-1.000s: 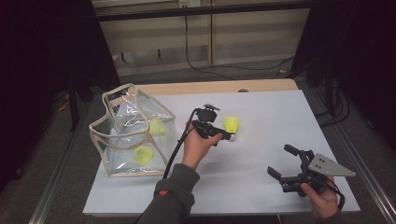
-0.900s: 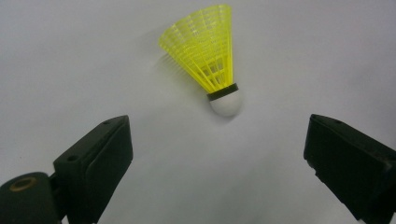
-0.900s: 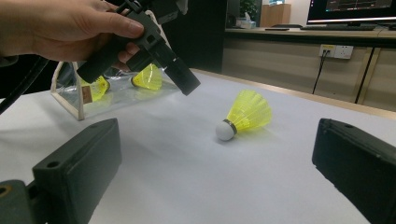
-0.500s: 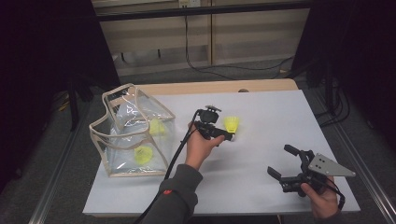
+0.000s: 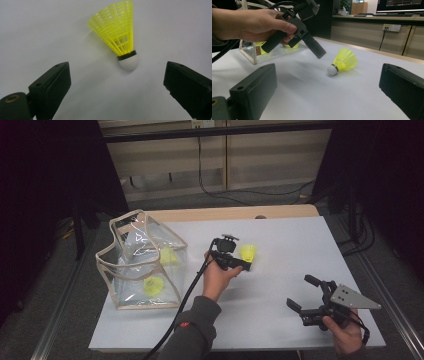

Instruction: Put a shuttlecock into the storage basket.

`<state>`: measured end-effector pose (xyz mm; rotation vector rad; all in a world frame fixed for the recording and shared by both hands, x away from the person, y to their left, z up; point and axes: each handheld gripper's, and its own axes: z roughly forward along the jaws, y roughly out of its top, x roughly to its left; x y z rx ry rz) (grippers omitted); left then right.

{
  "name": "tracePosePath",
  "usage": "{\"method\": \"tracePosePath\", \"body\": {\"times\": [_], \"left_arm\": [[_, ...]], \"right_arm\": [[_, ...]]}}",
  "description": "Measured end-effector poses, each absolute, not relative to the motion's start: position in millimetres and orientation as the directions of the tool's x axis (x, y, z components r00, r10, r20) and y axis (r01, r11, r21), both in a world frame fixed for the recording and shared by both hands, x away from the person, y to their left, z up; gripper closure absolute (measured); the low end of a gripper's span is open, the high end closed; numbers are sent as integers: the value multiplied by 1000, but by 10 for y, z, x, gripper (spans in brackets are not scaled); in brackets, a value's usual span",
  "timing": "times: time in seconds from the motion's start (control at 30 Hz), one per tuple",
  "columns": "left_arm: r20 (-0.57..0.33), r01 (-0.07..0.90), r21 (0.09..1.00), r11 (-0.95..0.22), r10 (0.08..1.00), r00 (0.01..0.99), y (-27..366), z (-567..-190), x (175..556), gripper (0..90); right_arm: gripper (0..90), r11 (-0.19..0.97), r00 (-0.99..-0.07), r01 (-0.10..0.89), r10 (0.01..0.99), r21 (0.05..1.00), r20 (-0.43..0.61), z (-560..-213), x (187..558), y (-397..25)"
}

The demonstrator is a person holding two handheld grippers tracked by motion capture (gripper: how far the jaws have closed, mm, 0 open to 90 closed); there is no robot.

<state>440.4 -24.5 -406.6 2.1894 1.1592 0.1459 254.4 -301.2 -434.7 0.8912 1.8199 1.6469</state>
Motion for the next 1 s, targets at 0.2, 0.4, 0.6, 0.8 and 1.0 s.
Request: {"method": "tracePosePath", "body": {"times": [0.2,0.4,0.6,0.8,1.0], "left_arm": [[-178,700,598,-390,787,591,-261,-4101,4420,78],[-178,702,598,-388,789,588,-300,-4145,4424,82],[-176,700,600,-387,790,588,-332,-4179,4441,88],[-170,703,594,-390,794,584,-364,-4232,4452,93],[-166,703,596,-389,797,581,-409,-4287,4458,107]], "right_arm": [[11,43,-647,123,761,992,47,-4347,2544,-3012],[11,42,-648,122,761,992,47,-4346,2543,-3011],[11,41,-646,127,761,991,51,-4349,2542,-3009],[11,40,-644,126,763,991,50,-4348,2542,-3014],[11,41,-644,123,763,992,49,-4346,2542,-3016]]}}
